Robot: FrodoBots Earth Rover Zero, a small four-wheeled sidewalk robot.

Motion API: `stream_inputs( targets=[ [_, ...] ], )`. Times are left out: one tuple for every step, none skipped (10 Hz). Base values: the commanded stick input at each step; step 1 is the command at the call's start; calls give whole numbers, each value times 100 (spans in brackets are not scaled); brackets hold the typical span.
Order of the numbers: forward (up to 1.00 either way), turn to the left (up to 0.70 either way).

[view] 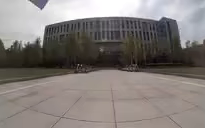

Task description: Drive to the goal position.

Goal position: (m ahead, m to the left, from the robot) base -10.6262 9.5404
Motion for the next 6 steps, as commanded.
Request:
stream_inputs(
  targets=[
    [0, 49],
    [0, 67],
    [0, 70],
    [0, 70],
    [0, 70],
    [0, 70]
  ],
)
